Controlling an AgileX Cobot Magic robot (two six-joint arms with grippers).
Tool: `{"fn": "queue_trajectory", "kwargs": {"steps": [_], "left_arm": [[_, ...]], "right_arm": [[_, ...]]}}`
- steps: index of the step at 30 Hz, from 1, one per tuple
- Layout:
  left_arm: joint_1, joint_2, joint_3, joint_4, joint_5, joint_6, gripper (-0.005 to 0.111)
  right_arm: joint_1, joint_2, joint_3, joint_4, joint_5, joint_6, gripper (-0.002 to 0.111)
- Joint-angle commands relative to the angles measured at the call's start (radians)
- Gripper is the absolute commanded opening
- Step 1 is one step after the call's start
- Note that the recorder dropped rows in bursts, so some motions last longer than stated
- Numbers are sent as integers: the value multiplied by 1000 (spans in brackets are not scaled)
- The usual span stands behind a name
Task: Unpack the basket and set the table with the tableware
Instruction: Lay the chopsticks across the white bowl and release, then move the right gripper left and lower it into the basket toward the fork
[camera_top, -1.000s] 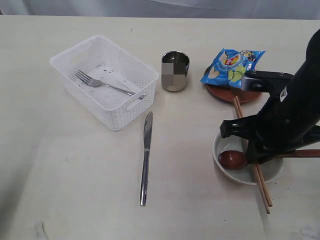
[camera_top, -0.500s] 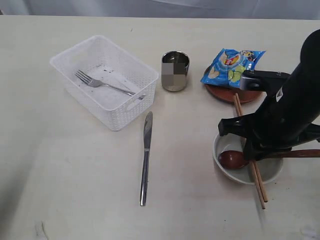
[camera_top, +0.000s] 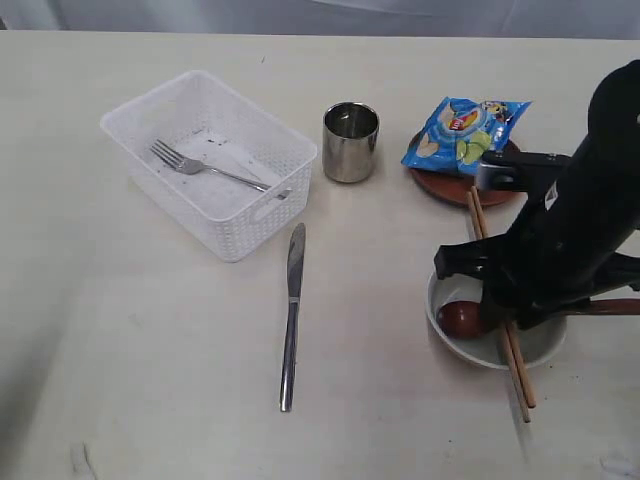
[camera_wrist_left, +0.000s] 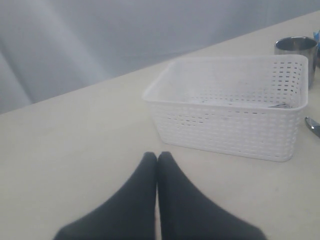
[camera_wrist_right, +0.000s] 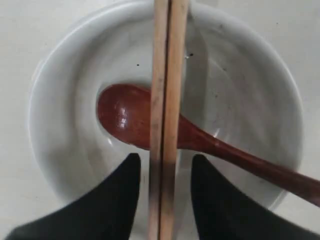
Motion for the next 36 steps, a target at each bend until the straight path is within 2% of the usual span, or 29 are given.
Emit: {"fn": "queue_trajectory", "kwargs": {"steps": [1,9,17,22,25,29,33,36], "left_arm": [[-6,0,3,-5,1,-4,0],[-6,0,3,-5,1,-4,0],[-6,0,3,-5,1,-4,0],[-6,0,3,-5,1,-4,0],[-6,0,3,-5,1,-4,0],[-6,0,3,-5,1,-4,0],[-6,0,3,-5,1,-4,0],[-6,0,3,-5,1,-4,0]], "right_arm": [[1,6,2,-11,1,-1,47],[1,6,-27,-13,56,-8,46],[1,6,-214,-63,197,-31,46],[1,6,-291,-105,176,-31,46],[1,6,-352,-49,156,-86,46],[1,20,-478,82,135,-145,46],[12,125,-677,190,256,-238,46],[61,228,-848,188,303,-252,46]]}}
